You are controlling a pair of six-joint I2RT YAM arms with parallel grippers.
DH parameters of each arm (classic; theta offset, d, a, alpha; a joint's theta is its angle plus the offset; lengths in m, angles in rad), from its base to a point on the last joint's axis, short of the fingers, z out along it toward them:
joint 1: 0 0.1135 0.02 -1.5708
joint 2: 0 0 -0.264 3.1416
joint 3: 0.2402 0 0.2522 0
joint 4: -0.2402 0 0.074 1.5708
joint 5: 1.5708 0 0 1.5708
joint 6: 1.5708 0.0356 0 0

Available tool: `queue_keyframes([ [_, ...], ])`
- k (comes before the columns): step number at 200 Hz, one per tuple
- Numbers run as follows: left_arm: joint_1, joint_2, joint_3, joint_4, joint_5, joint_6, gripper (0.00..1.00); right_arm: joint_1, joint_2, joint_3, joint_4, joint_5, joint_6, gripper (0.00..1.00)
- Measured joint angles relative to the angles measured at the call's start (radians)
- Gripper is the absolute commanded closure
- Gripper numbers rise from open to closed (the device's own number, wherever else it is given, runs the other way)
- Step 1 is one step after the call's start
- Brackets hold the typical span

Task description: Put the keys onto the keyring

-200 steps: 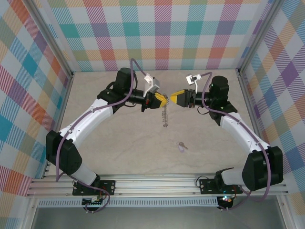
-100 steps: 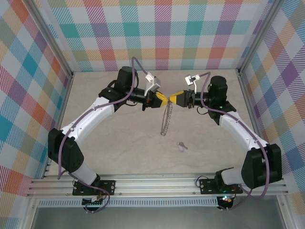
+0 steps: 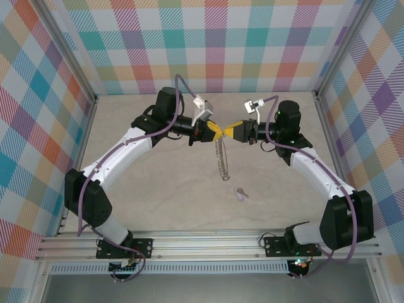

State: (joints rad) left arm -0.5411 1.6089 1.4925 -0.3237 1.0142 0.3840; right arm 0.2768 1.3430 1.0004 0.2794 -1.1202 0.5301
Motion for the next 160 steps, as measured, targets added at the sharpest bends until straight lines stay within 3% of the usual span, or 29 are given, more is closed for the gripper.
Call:
queue_keyframes([
  [48,0.0,0.003,0.007,0.0,0.01,0.0,1.0,0.016,-0.001,0.0,0.0,-0.017,0.0,0.8],
  [92,0.0,0.005,0.01,-0.013,0.014,-0.001,1.0,0.019,-0.001,-0.001,0.0,-0.023,-0.013,1.0],
  [160,0.003,0.026,0.036,-0.029,0.0,-0.015,1.0,0.018,-0.006,-0.012,0.016,0.021,-0.018,1.0],
])
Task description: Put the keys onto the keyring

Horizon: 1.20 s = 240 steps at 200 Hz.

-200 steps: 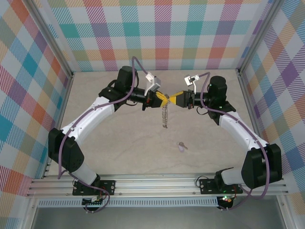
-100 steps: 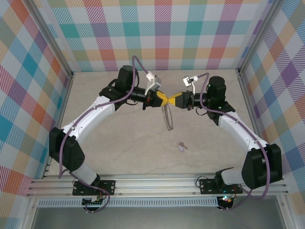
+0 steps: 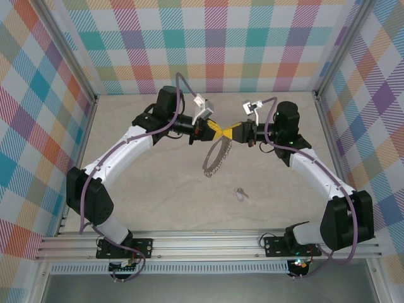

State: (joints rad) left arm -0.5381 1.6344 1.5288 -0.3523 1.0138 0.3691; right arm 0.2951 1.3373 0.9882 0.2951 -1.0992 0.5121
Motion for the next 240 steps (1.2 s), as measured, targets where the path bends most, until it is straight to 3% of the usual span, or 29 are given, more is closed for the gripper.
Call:
queue_keyframes([
  [72,-0.003,0.061,0.198,-0.196,-0.117,-0.134,1.0,0.001,-0.026,-0.01,0.074,0.133,0.007,1.0],
  [91,-0.003,0.061,0.195,-0.184,-0.122,-0.197,0.91,0.001,-0.029,-0.01,0.075,0.15,0.007,1.0],
  [129,-0.003,0.001,0.081,-0.024,-0.148,-0.334,0.75,0.002,-0.029,-0.01,0.077,0.165,0.012,1.0],
  [192,-0.003,-0.154,-0.059,0.232,-0.209,-0.492,0.68,0.002,-0.027,-0.008,0.105,0.185,0.042,1.0],
  [240,-0.003,-0.187,-0.174,0.412,-0.304,-0.648,0.66,0.002,-0.024,-0.008,0.22,0.229,0.116,1.0],
])
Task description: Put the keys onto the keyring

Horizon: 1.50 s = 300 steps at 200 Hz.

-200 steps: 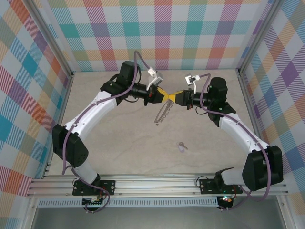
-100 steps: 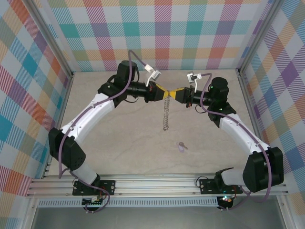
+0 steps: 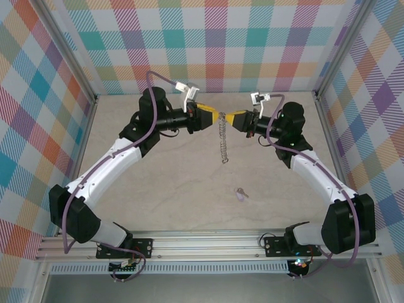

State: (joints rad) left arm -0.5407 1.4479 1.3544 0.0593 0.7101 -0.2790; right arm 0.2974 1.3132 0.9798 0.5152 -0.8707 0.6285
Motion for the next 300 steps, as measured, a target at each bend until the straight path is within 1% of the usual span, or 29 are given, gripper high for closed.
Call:
queue_keyframes([
  [26,0.0,0.002,-0.056,0.1,-0.016,-0.108,0.66,0.0,0.006,0.0,0.098,0.027,0.054,1.0],
  [63,0.0,0.014,-0.085,0.26,-0.015,-0.249,0.65,0.0,0.036,0.0,0.247,0.09,0.142,1.0],
  [115,0.0,0.053,-0.091,0.438,-0.016,-0.383,0.65,0.0,0.063,0.006,0.414,0.169,0.239,1.0],
  [168,0.0,0.083,-0.09,0.548,-0.022,-0.465,0.65,0.0,0.08,0.021,0.528,0.213,0.292,1.0],
  [215,0.0,0.084,-0.09,0.633,-0.039,-0.517,0.65,0.005,0.161,0.032,0.657,0.233,0.379,1.0],
  [242,0.0,0.085,-0.088,0.653,-0.043,-0.529,0.65,0.007,0.187,0.037,0.674,0.236,0.408,1.0],
  [300,0.0,0.108,-0.08,0.678,-0.047,-0.544,0.65,0.037,0.194,0.042,0.706,0.236,0.434,1.0],
])
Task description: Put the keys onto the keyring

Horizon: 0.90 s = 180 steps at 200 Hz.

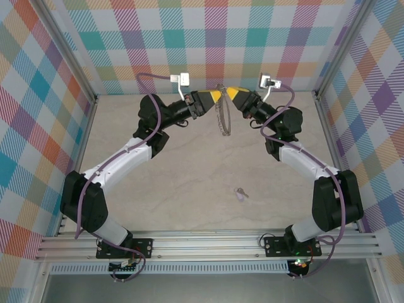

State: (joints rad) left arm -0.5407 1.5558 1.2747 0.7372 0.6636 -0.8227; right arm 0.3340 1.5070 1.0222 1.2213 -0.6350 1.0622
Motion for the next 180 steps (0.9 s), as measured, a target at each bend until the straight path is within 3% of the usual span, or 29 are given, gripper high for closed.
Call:
queue_keyframes([
  [180,0.0,0.024,0.0,0.002,-0.026,0.0,0.65,0.014,0.01,0.001,0.017,-0.005,0.016,1.0],
])
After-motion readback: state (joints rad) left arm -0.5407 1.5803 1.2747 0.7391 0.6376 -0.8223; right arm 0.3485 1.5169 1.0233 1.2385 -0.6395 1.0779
